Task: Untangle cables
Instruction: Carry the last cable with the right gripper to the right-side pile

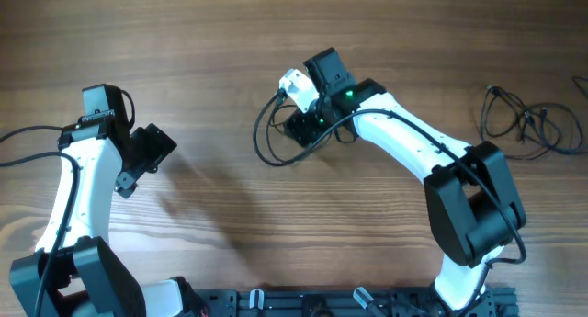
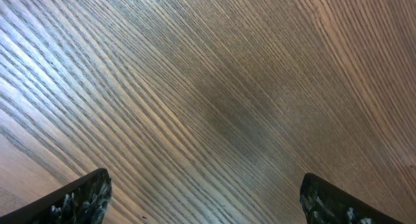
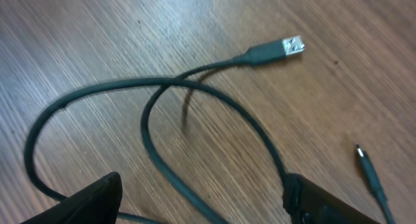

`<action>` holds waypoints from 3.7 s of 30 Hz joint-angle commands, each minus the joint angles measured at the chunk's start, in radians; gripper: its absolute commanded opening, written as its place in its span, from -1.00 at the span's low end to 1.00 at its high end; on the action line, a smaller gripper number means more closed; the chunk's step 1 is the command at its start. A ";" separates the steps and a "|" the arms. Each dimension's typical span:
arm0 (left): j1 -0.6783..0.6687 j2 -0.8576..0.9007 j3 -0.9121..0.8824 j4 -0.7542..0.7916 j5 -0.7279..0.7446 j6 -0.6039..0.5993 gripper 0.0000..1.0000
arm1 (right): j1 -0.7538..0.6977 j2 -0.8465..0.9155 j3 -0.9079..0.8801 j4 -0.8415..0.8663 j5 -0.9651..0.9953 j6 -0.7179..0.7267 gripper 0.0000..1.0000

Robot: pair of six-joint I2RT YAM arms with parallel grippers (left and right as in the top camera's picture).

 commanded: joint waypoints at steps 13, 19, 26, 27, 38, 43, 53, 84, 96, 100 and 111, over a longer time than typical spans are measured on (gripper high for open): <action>0.003 0.007 0.012 -0.001 0.009 -0.010 0.90 | 0.002 0.029 -0.104 0.092 -0.005 0.017 0.65; 0.003 0.007 0.012 -0.001 0.009 -0.010 0.90 | 0.002 0.030 -0.104 0.103 -0.004 0.044 0.57; 0.003 0.007 0.012 -0.001 0.008 -0.010 0.91 | 0.002 0.006 -0.069 0.151 -0.001 0.121 0.56; 0.003 0.007 0.012 -0.001 0.009 -0.010 0.91 | 0.000 -0.006 -0.055 0.151 -0.001 0.121 0.56; 0.003 0.007 0.012 -0.001 0.009 -0.010 0.91 | -0.006 -0.153 -0.008 0.128 0.033 0.032 0.72; 0.003 0.007 0.012 -0.001 0.009 -0.010 0.90 | -0.006 -0.147 -0.020 0.068 0.061 0.032 0.74; 0.003 0.007 0.012 -0.002 0.009 -0.010 0.91 | -0.032 -0.035 -0.020 0.037 0.212 -0.092 0.89; 0.003 0.007 0.012 -0.001 0.020 -0.010 0.91 | -0.084 -0.221 -0.018 0.057 0.146 0.279 -0.91; 0.003 0.007 0.012 0.000 0.020 -0.010 0.90 | -0.508 -0.470 -0.018 0.086 0.145 0.460 -0.91; 0.003 0.007 0.012 0.003 0.021 -0.010 0.91 | -0.681 -0.480 -0.018 0.051 0.145 0.534 -0.91; 0.003 0.007 0.012 0.016 0.047 -0.010 0.90 | -1.044 -0.471 -0.018 -0.014 0.145 0.653 -0.91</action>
